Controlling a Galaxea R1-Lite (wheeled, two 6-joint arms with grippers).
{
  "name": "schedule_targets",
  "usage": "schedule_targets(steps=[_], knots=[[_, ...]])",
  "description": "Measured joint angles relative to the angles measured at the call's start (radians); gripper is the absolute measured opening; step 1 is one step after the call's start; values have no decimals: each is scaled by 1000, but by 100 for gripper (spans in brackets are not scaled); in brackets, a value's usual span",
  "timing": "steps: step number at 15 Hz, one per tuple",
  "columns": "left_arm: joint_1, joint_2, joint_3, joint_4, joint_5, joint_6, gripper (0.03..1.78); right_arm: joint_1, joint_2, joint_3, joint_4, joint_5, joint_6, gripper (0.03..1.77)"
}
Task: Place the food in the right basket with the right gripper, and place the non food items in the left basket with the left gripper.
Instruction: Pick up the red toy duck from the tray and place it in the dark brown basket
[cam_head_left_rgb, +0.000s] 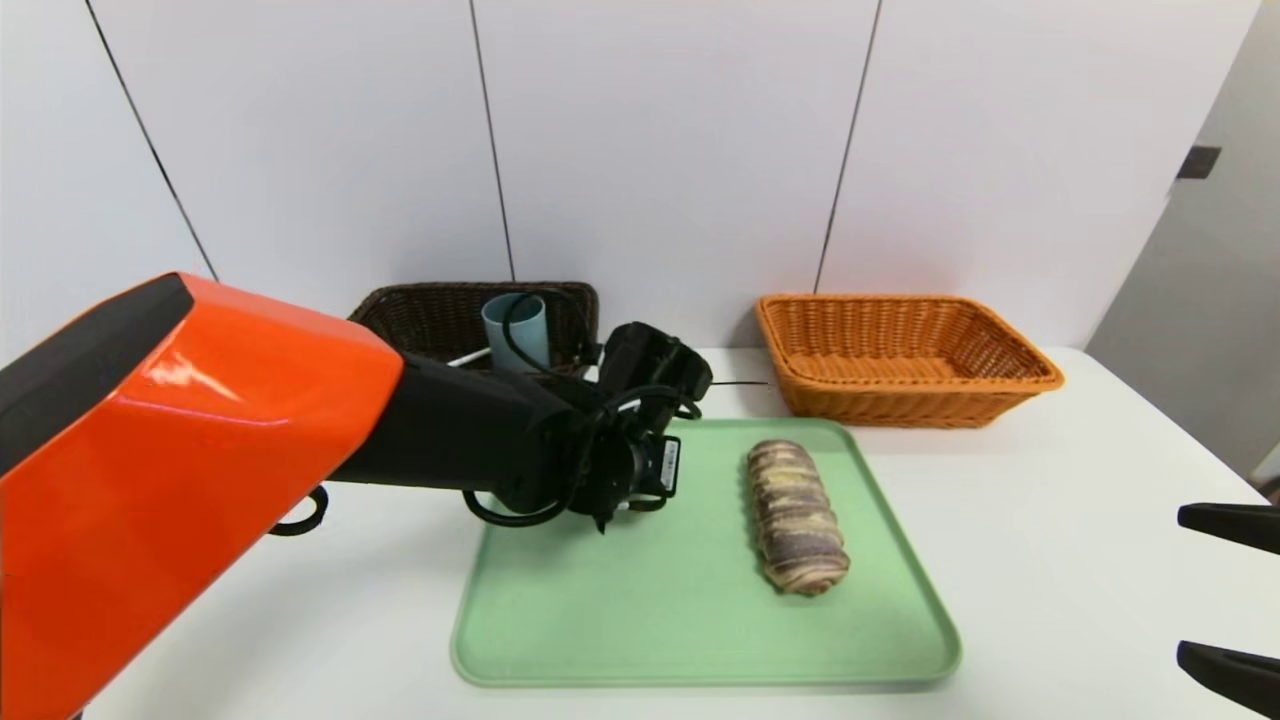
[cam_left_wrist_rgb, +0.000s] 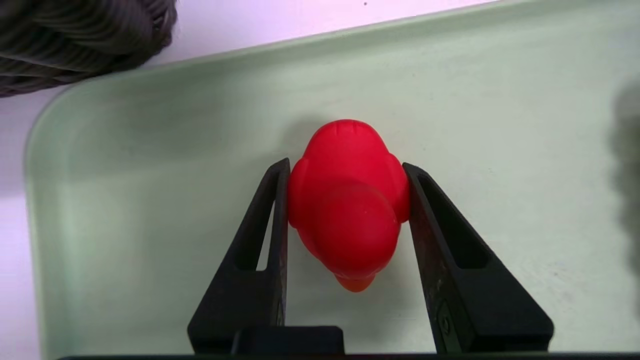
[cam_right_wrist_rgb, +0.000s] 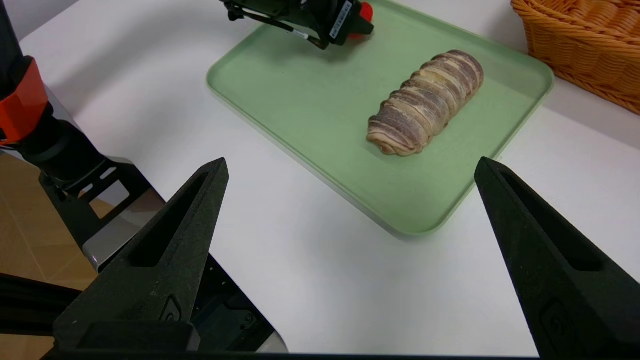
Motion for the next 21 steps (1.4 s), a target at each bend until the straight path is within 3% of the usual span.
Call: schedule_targets(steps=[5,9,13,17,21], knots=[[0,-151,8,27,0,37,73,-1,-3,1,0,-1,0,170],[31,-331,6,67,-2,209,71,-1,-5,0,0,0,0,170],[223,-411,-52,75,-30,383,71,-1,-9,-2,1,0,0,170],[451,-348,-140,77,-141,409,70,-2,-12,6,3,0,0,170],[581,-211,-204,71,-172,407,70,-2,-12,9,12,-1,0,170]])
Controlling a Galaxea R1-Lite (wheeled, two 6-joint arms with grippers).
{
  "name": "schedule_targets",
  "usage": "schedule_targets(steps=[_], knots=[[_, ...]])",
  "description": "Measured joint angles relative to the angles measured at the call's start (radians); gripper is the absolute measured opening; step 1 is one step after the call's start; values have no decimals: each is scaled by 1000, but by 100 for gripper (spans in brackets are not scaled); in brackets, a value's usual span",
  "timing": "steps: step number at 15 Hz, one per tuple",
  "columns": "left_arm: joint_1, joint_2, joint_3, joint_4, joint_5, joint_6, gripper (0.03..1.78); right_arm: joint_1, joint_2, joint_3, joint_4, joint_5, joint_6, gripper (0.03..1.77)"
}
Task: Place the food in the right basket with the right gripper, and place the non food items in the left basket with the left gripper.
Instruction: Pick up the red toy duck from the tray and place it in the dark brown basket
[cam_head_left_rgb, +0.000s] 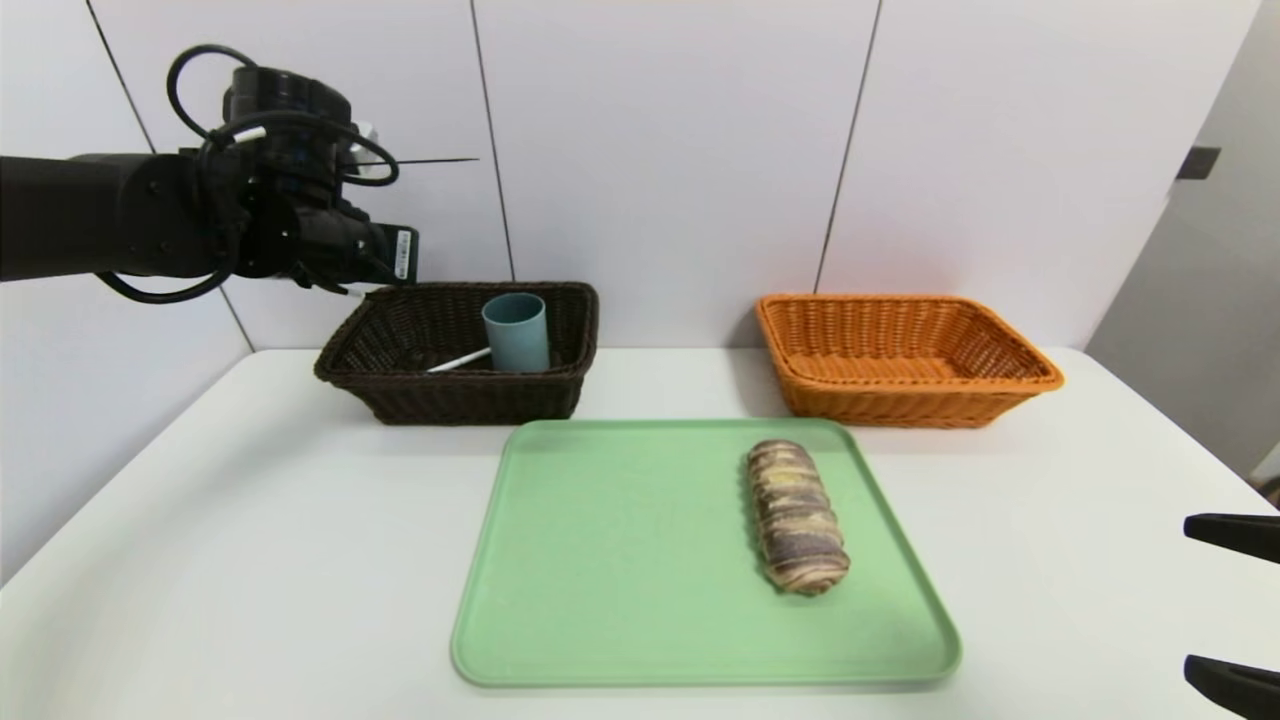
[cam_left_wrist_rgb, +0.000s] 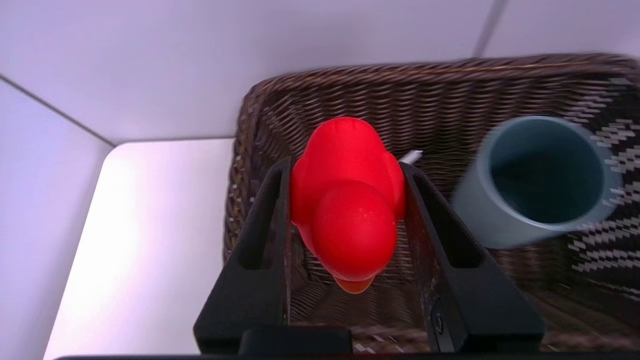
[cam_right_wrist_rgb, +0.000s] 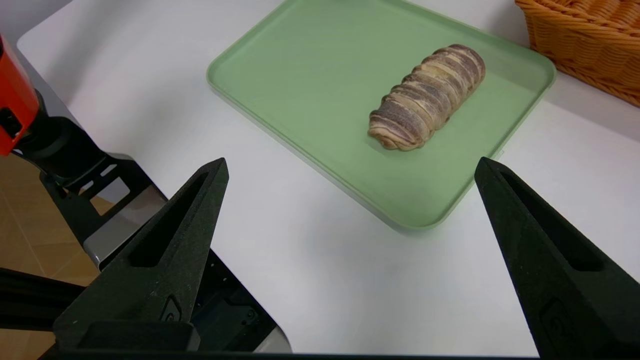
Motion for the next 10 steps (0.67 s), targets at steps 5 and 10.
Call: schedule_targets(steps=[5,10], knots=[[56,150,-33,0,-4,-11,69,0,5,0,-5,1,-1,170],[59,214,-61,1,-4,-14,68,-3,8,0,-1,2,-1,170]])
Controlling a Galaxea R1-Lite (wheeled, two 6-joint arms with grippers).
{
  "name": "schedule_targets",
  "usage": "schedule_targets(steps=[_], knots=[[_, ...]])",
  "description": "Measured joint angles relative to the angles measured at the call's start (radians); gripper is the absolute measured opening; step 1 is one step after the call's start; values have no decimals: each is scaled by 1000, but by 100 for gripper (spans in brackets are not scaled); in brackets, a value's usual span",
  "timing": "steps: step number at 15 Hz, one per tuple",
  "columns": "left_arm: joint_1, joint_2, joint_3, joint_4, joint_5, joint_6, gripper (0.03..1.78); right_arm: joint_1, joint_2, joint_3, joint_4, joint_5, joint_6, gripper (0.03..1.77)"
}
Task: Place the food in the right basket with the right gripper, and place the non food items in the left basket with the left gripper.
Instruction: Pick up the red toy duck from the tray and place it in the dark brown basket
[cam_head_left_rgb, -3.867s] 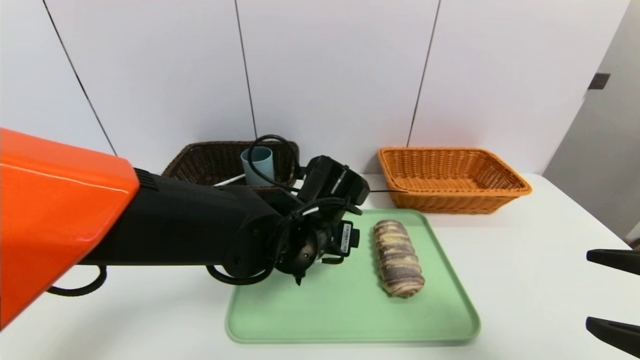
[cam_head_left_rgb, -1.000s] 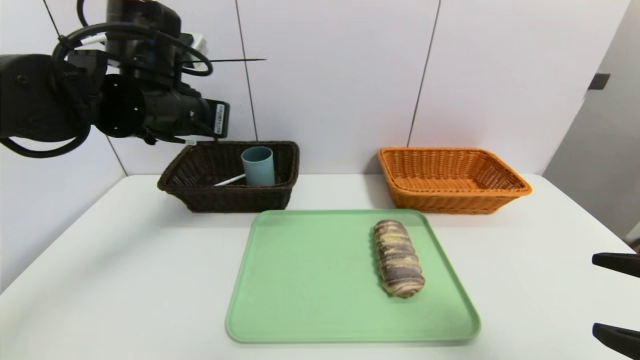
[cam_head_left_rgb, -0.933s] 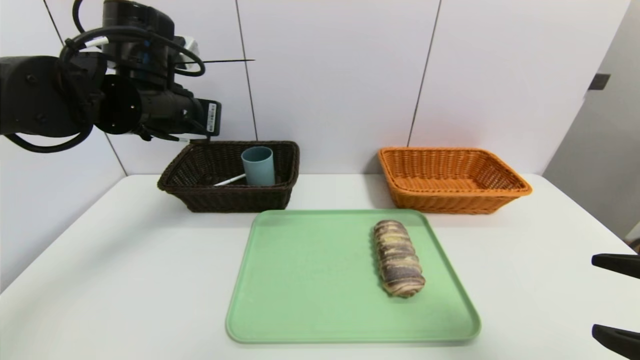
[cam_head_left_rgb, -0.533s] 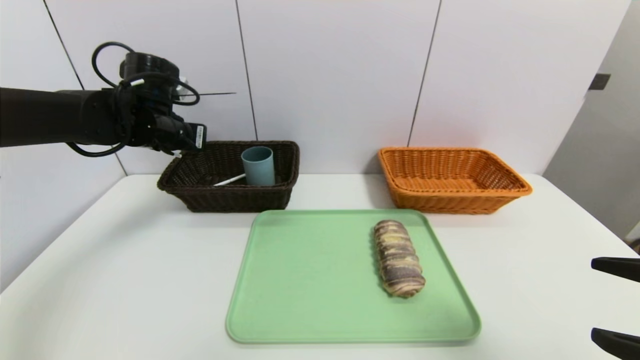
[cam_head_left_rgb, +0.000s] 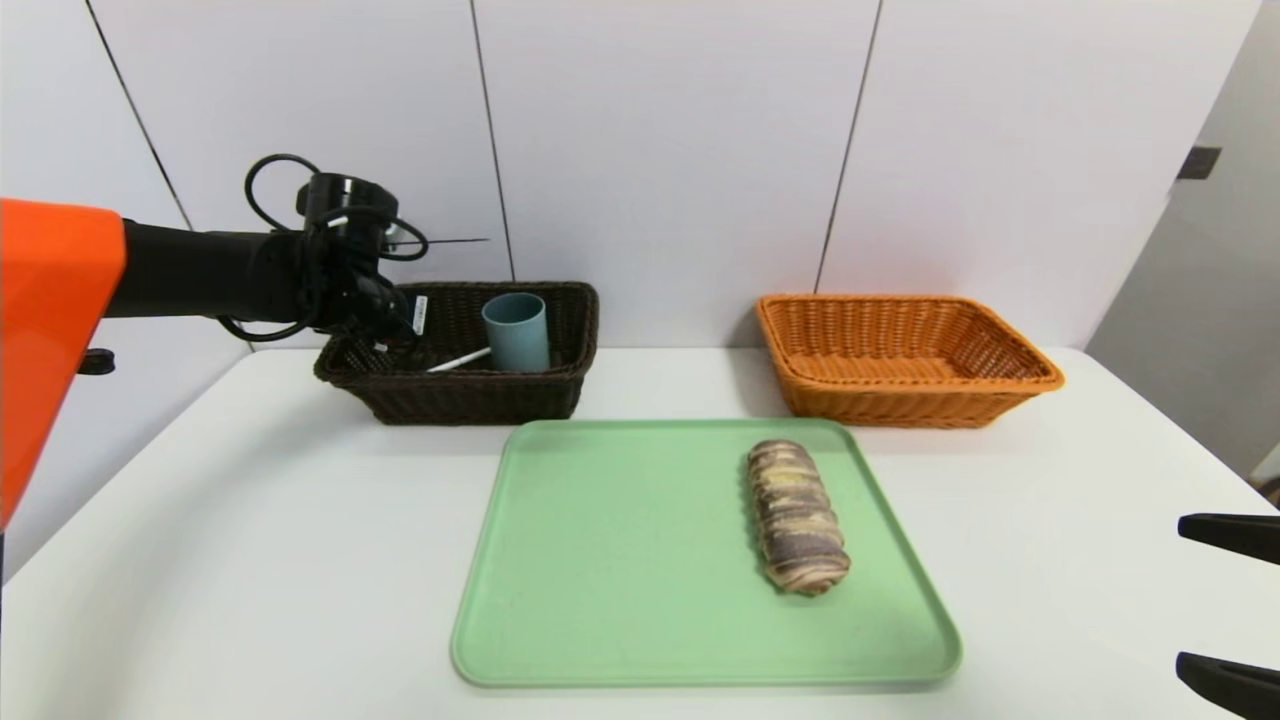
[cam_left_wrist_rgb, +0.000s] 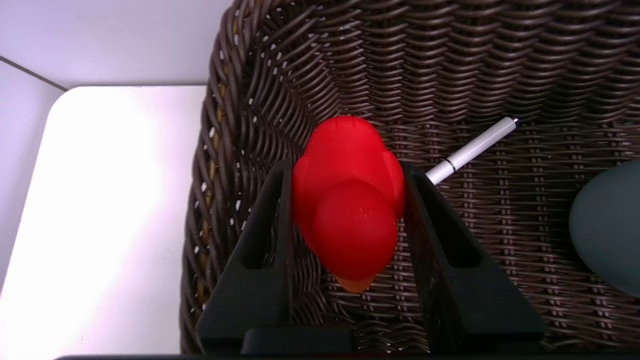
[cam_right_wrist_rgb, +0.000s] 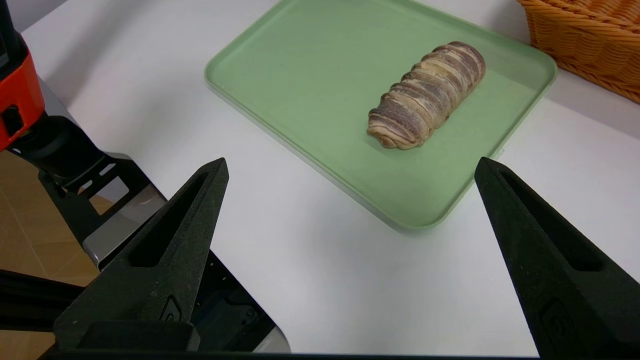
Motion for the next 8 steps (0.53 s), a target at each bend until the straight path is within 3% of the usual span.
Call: schedule_targets(steps=[1,4,8], knots=[[1,7,-3,-2,0,0,69,-1,0,0,0,0,0,170],[0,15,-4,-2,0,-1,102,-2,1,-1,-6,0,0,170],[-1,-13,-6,-2,-14,-2,130,-5,1,-1,-7,0,0,170]])
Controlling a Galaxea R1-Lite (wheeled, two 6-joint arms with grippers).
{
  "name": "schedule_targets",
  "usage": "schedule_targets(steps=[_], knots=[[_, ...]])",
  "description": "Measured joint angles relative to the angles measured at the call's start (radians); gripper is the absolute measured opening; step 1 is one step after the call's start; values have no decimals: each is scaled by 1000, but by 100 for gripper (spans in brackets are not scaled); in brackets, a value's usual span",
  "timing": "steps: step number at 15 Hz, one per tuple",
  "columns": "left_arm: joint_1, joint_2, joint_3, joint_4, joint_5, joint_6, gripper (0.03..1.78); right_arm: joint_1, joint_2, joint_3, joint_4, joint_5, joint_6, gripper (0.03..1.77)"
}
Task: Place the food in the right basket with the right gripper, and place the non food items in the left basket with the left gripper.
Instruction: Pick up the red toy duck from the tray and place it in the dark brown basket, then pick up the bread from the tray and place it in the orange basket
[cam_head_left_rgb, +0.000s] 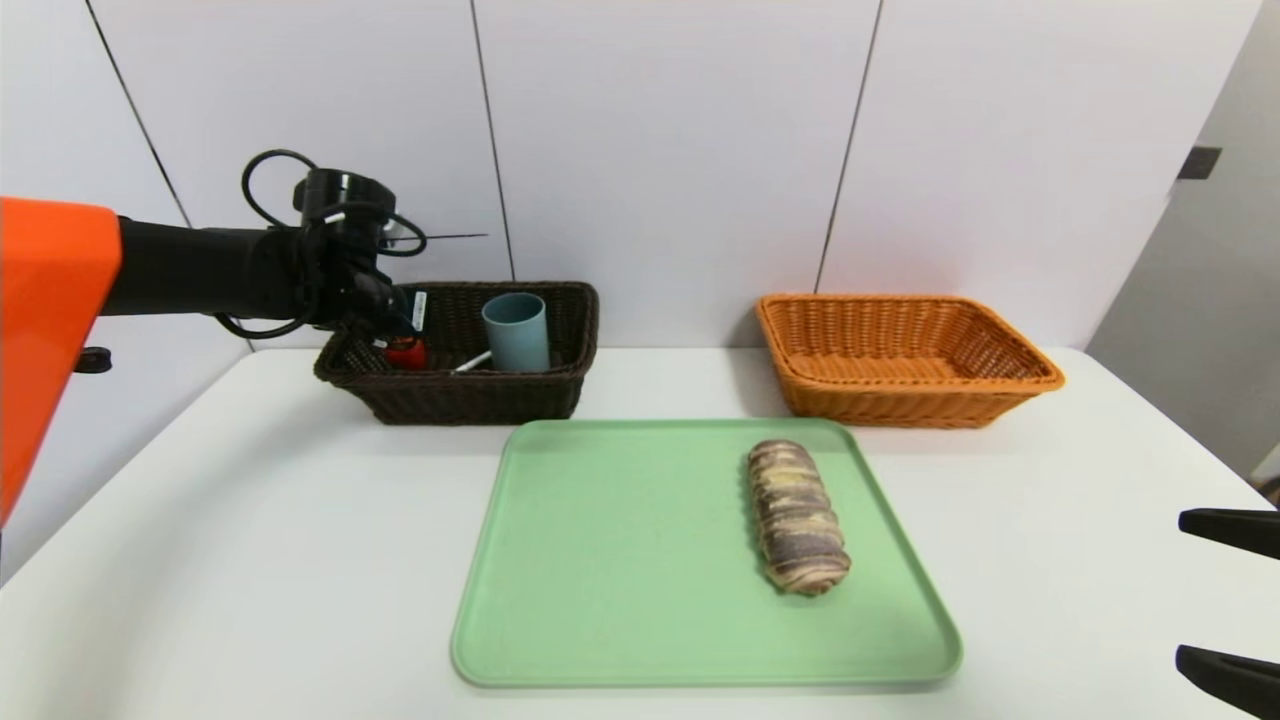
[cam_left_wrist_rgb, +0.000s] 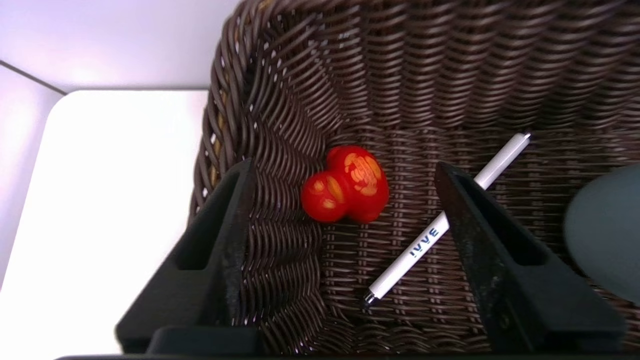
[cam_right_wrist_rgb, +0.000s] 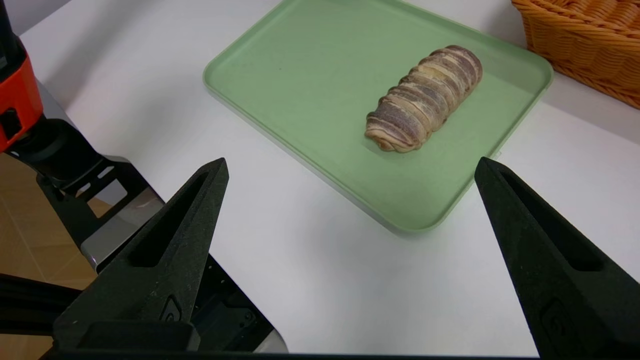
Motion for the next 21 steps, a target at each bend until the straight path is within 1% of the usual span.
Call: schedule_targets(steps=[3,5,8,12,15,17,19,21], knots=[[-9,-71,1,5,-45,-7,143,-2,-1,-1,9,0,1,170],[-29,-140,15,15,-53,-9,149,-1,7,-14,10,-2,1,170],[-78,-267,72,86,-56,-16,156,0,50,-61,11,-5,1,170],[-184,-470,196,167,-55,-14,162,13,158,-134,13,-5,1,170],[-240,-609,300,247,-56,-7,164,37,251,-167,4,-6,1,170],[-276,-683,377,276,-57,-3,166,51,314,-203,7,-9,2,170],[-314,-746,454,279,-58,-3,167,69,383,-248,13,-34,1,170],[-357,-795,514,281,-65,-1,167,95,449,-297,27,-84,2,170]])
